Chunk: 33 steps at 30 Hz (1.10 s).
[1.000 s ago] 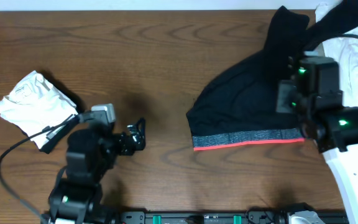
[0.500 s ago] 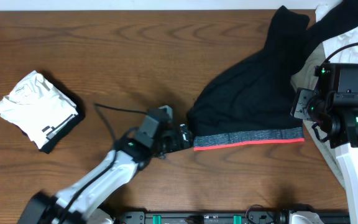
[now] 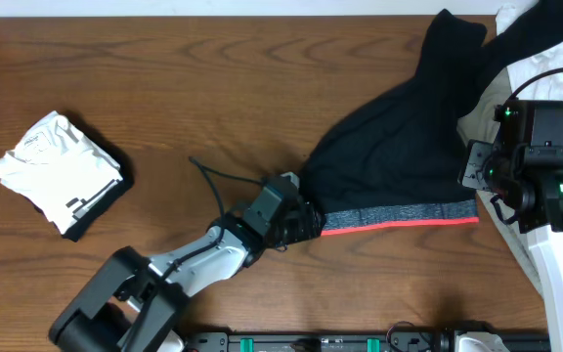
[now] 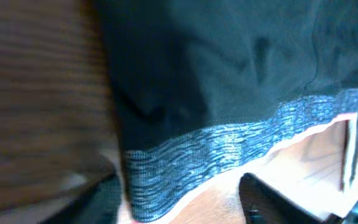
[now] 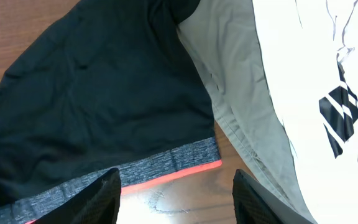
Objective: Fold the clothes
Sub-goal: 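Drag the waistband left with the left gripper, spreading the leggings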
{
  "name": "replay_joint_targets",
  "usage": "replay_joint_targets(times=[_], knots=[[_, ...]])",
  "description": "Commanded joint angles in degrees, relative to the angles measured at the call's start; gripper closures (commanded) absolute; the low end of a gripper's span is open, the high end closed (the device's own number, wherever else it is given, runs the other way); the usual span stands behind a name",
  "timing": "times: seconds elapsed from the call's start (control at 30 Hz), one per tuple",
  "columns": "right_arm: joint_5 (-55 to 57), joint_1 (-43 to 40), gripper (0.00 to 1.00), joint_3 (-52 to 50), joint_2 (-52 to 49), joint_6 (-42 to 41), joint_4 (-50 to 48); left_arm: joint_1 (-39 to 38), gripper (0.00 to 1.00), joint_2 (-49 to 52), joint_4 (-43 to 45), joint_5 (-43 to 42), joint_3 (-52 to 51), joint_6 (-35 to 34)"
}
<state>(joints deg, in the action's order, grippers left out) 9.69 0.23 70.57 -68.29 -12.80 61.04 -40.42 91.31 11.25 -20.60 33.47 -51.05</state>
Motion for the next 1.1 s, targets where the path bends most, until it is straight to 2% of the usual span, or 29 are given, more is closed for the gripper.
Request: replay_joint_targets(times=[0.0, 0.1, 0.2, 0.3, 0.4, 0.63, 0.8, 0.93, 1.07], knots=[[0.4, -0.7, 0.44, 0.5, 0.0, -0.4, 0.1, -1.6, 0.47, 0.8, 1.4, 0.3, 0.0, -0.7], [0.4, -0.7, 0.44, 0.5, 0.0, -0.4, 0.1, -2.5, 0.52, 0.8, 2.0, 0.3, 0.0, -0.7], [0.4, -0.7, 0.44, 0.5, 0.0, -0.4, 0.5, -2.6, 0.66, 0.8, 2.0, 0.5, 0.0, -0.7], [0.4, -0.7, 0.45, 0.5, 0.0, -0.4, 0.9, -2.6, 0.76, 0.8, 2.0, 0.8, 0.0, -0.7], [0.4, -0.7, 0.46, 0.5, 0.0, -0.4, 1.0, -2.6, 0.92, 0.8, 2.0, 1.9, 0.0, -0.7], [0.4, -0.7, 0.46, 0.5, 0.0, -0.4, 1.6, -2.6, 0.94, 0.7, 2.0, 2.2, 0.0, 0.4], [0.4, -0.7, 0.45, 0.5, 0.0, -0.4, 1.7, 0.2, 0.94, -3.4, -1.7, 2.3, 0.0, 10.9], [0.4, -0.7, 0.45, 0.5, 0.0, -0.4, 2.1, 10.3, 0.94, -11.9, -12.8, 4.8, 0.0, 13.0], [0.4, -0.7, 0.45, 0.5, 0.0, -0.4, 2.0, 27.8, 0.94, -21.0, -18.1, 4.5, 0.7, 16.6]])
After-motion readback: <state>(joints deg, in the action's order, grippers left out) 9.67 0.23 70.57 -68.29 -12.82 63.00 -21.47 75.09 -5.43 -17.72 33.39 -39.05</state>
